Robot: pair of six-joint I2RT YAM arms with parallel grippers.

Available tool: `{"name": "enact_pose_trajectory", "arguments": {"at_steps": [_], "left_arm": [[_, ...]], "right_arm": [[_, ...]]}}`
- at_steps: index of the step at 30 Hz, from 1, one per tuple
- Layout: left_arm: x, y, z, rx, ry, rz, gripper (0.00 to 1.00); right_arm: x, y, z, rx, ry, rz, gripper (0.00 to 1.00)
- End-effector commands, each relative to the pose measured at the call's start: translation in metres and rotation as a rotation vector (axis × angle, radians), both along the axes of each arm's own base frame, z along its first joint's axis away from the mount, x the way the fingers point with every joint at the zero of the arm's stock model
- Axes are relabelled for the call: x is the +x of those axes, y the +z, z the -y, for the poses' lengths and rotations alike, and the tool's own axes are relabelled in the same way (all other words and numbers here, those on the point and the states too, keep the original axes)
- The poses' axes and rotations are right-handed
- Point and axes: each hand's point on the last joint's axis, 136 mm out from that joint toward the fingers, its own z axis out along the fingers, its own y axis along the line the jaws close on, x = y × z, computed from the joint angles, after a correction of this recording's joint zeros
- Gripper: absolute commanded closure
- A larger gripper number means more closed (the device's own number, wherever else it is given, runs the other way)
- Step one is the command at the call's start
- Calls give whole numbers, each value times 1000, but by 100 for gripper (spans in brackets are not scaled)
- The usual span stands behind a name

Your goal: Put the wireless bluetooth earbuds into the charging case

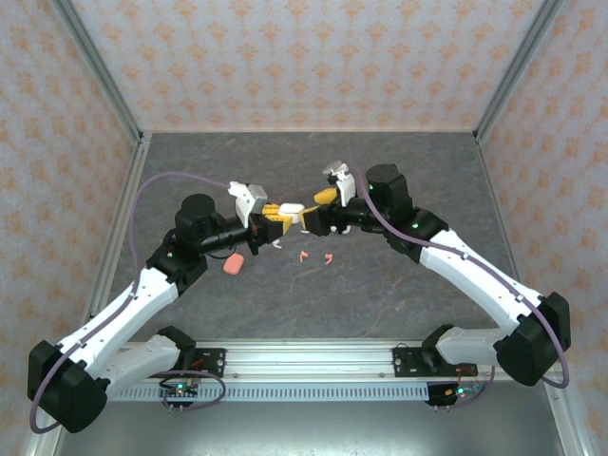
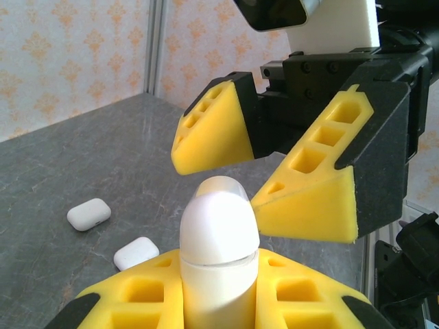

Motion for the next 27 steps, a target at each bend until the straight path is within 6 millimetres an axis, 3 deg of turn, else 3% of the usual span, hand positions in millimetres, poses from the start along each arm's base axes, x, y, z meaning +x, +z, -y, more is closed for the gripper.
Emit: {"name": "enact_pose_trajectory", "arguments": {"at_steps": [1, 17, 24, 27], "left_arm": [[-10, 12, 8, -11, -66, 53, 100], [-10, 8, 9, 3, -72, 55, 100], [-7, 6, 4, 14, -34, 61, 100], [-7, 6, 2, 14, -17, 67, 100]], "right_arm": [[15, 21, 3, 12, -49, 73, 26], [13, 25, 5, 11, -49, 61, 26], [5, 37, 11, 35, -44, 75, 26], [7, 29, 17, 18, -77, 57, 25]]}}
